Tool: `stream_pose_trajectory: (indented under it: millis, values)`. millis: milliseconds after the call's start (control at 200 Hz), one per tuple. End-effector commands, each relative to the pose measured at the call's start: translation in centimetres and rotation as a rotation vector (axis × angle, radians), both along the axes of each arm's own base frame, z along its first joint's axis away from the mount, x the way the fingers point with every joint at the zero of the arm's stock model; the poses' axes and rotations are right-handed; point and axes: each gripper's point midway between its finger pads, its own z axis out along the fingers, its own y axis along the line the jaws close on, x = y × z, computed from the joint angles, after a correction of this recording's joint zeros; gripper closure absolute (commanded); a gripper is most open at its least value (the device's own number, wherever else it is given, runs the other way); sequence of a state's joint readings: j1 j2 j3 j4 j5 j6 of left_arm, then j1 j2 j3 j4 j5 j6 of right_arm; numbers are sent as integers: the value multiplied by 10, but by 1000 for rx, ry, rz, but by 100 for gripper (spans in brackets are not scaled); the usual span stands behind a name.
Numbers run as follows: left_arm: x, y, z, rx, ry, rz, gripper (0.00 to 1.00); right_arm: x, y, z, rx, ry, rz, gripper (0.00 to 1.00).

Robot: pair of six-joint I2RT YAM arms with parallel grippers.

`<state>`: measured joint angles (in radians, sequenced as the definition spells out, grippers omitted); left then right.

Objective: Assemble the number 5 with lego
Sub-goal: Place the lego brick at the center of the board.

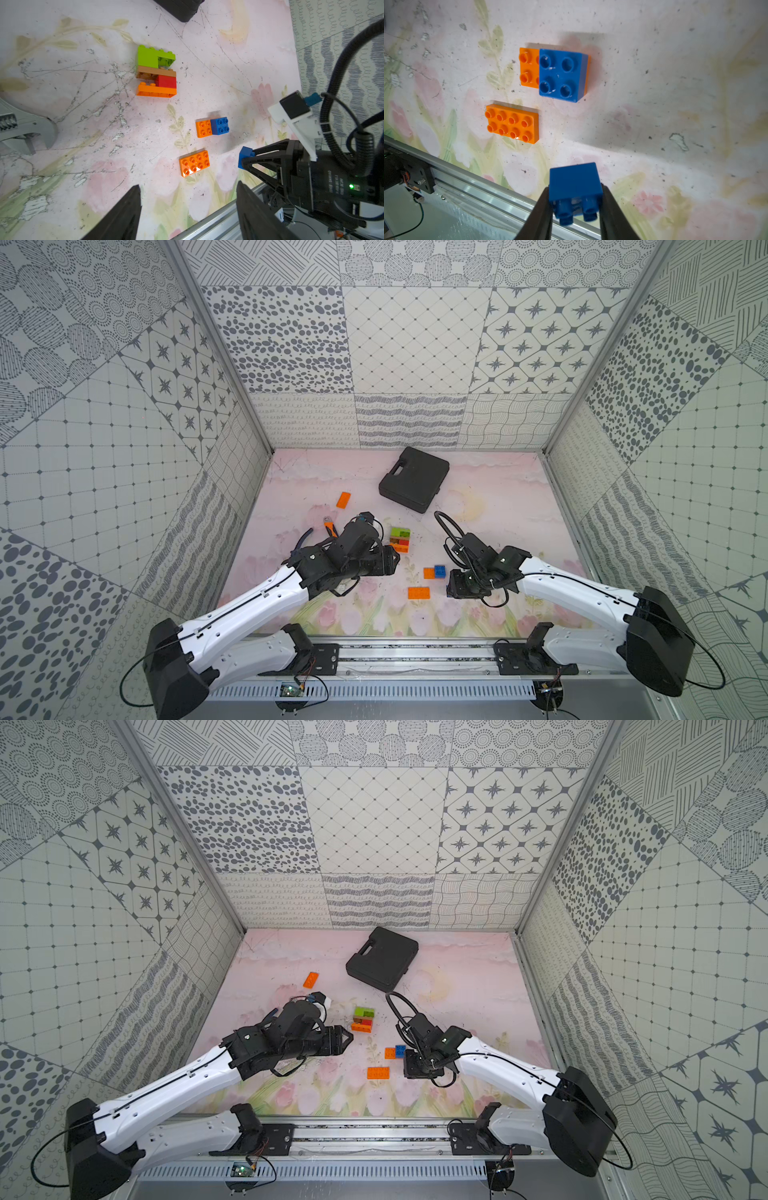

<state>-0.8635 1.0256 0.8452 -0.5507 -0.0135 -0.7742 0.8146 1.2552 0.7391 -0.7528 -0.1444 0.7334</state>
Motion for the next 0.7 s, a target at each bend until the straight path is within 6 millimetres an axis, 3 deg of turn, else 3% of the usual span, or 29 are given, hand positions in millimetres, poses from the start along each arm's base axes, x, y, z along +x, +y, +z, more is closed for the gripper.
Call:
stream_pose_trajectory:
  millis: [0,285,695]
  values:
    - [14,27,0,130,-124,74,24,3,1,-4,-47,8,-21,85]
    - [16,34,4,142,-153,95,22,-2,2,-21,-134,43,-14,79]
    - [16,29,2,123,-147,85,20,-2,-2,-33,-189,56,-26,65]
